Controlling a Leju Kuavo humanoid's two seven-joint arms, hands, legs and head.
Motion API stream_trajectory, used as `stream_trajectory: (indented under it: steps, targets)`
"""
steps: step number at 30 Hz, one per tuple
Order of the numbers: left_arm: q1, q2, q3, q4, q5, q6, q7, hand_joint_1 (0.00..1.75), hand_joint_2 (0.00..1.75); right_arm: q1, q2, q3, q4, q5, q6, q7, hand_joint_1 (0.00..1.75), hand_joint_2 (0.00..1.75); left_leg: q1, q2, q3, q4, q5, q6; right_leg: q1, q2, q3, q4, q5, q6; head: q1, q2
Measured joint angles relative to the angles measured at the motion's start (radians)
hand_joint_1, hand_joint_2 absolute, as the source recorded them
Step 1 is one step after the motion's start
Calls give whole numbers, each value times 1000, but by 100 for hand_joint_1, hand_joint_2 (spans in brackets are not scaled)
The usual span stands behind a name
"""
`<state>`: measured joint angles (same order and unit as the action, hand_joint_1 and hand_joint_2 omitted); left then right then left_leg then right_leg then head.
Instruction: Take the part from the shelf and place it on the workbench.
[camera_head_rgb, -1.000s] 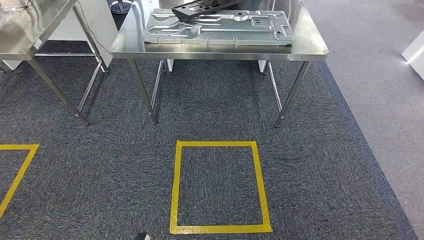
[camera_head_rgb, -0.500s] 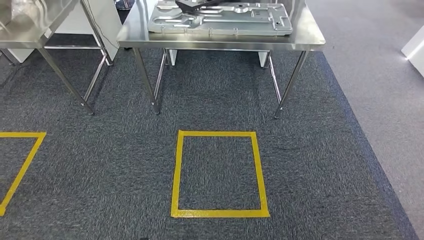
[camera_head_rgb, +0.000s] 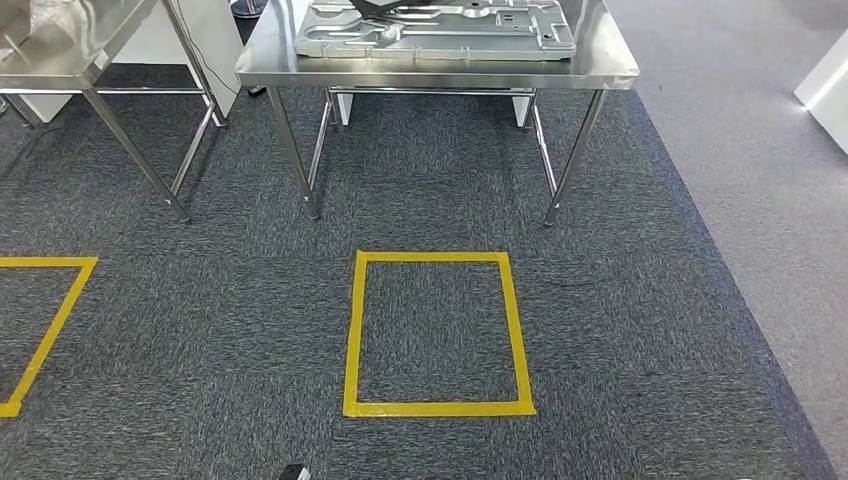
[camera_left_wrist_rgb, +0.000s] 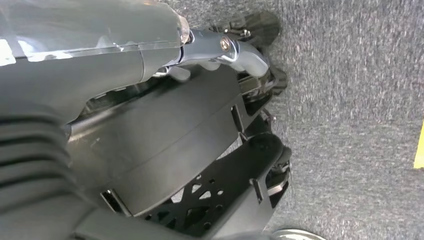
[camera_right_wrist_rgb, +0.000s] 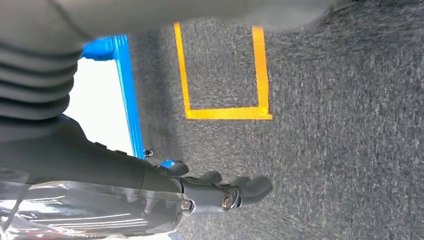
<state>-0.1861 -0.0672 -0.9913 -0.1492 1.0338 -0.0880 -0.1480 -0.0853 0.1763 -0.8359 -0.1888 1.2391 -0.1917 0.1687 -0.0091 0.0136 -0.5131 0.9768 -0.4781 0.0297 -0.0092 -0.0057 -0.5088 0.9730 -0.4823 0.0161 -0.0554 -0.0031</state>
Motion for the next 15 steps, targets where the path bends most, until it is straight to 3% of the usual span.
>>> stream_trajectory:
  steps: [8, 11, 12, 15]
  targets:
    - [-3, 0, 0, 0, -1, -2, 11, 0, 175, -1, 0, -6, 0, -2, 4, -16, 0, 175, 5, -1, -4, -4, 11, -17, 6, -2, -9, 8, 4, -15, 0, 0]
    - [-9, 1, 2, 0, 0, -7, 40, 131, 175, -1, 1, -6, 0, 0, 15, -38, 0, 175, 5, -1, -7, -4, 13, -20, 6, -3, -11, 10, 5, -16, 0, 0]
    - [-10, 2, 2, 0, 1, -8, 49, 175, 175, -1, 2, -6, 0, 2, 17, -43, 44, 175, 5, -1, -7, -4, 14, -20, 6, -3, -11, 10, 5, -17, 0, 0]
    - [-15, 3, 3, 0, 0, 9, 65, 175, 175, -1, 4, -6, 0, 5, 23, -50, 175, 175, 5, -1, -8, -4, 14, -21, 6, -4, -12, 10, 6, -17, 0, 0]
